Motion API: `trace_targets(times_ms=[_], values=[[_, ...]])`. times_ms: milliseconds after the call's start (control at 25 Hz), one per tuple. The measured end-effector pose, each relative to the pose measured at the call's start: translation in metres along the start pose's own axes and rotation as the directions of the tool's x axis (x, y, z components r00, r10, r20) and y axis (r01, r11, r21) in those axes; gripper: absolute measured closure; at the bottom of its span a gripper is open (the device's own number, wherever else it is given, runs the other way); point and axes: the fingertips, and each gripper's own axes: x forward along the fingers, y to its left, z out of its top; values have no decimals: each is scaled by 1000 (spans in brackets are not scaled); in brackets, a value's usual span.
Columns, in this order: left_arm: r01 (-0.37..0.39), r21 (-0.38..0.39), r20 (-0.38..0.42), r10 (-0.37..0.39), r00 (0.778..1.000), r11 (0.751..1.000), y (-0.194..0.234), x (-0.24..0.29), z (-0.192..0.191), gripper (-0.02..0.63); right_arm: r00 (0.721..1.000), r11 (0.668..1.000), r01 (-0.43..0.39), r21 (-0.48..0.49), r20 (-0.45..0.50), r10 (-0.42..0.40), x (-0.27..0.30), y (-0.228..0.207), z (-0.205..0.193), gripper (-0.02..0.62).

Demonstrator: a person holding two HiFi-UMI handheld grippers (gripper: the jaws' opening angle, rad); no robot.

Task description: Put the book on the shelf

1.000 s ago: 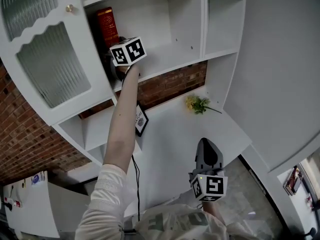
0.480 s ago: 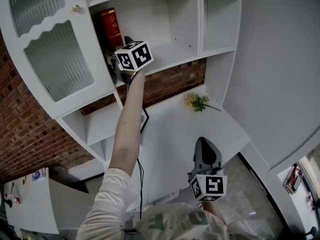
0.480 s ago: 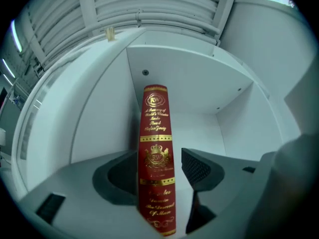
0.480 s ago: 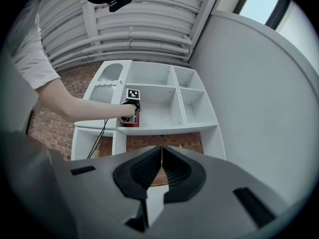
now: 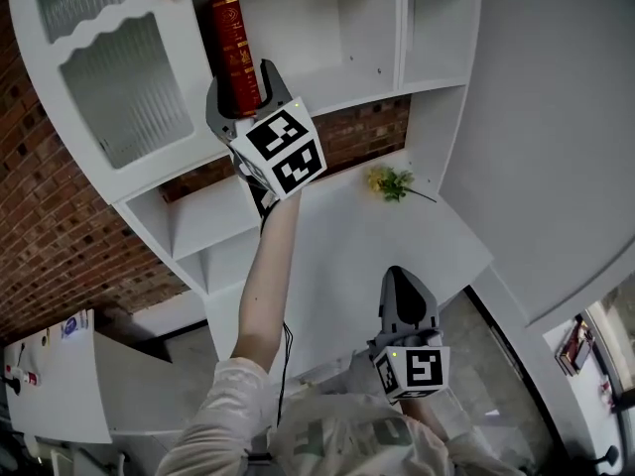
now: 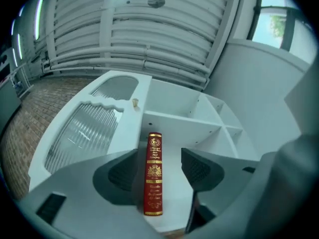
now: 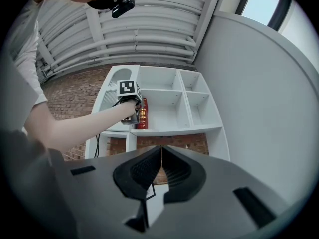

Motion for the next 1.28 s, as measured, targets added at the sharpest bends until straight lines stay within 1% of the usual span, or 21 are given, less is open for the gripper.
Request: trace_targets(times_ms=[120, 200, 240, 280, 320, 360, 400, 480, 560, 680, 800, 920, 1080, 1200, 1280], values=[[108, -67, 14, -108, 994, 992, -1, -54, 1, 341, 999, 999, -37, -25, 5, 37, -4, 11, 7, 578], [179, -109, 11, -179, 984, 978, 1, -96, -8, 367, 998, 997, -60, -40, 7, 61, -6, 18, 10, 578], [215, -134, 13, -215, 977, 968, 4, -118, -14, 395, 997, 997, -70, -45, 12, 70, -6, 22, 13, 578], [250, -161, 14, -251, 968, 955, 6, -143, -23, 449, 997, 996, -79, -49, 18, 80, -6, 26, 14, 578], [281, -189, 8, -284, 959, 941, 9, -168, -34, 513, 996, 995, -88, -55, 24, 89, -5, 30, 15, 578], [300, -210, -10, -309, 951, 931, 12, -193, -47, 592, 995, 993, -97, -65, 27, 99, -5, 34, 15, 578], [306, -222, -39, -322, 946, 926, 15, -216, -62, 592, 994, 991, -107, -76, 27, 109, -5, 37, 14, 578], [286, -215, -104, -313, 944, 934, 24, -251, -90, 594, 992, 988, -125, -91, 20, 128, -5, 42, 11, 578], [261, -197, -154, -292, 944, 945, 33, -274, -109, 594, 989, 984, -148, -94, 4, 149, -3, 49, 6, 578], [277, -176, -192, -309, 932, 945, 35, -292, -120, 594, 984, 978, -177, -115, -31, 174, -3, 60, -5, 578], [288, -169, -204, -319, 926, 943, 31, -299, -119, 594, 981, 973, -189, -129, -54, 184, -2, 66, -11, 580], [306, -155, -215, -334, 918, 939, 24, -302, -119, 594, 982, 975, -187, -120, -53, 182, -2, 67, -13, 578], [312, -128, -204, -333, 921, 941, 22, -295, -114, 594, 985, 980, -166, -110, -53, 161, -3, 64, -17, 579], [320, -123, -214, -340, 916, 939, 23, -292, -117, 594, 988, 984, -145, -106, -60, 139, -4, 59, -20, 579], [324, -115, -244, -343, 907, 939, 24, -293, -125, 594, 990, 986, -133, -102, -66, 126, -3, 57, -22, 578]])
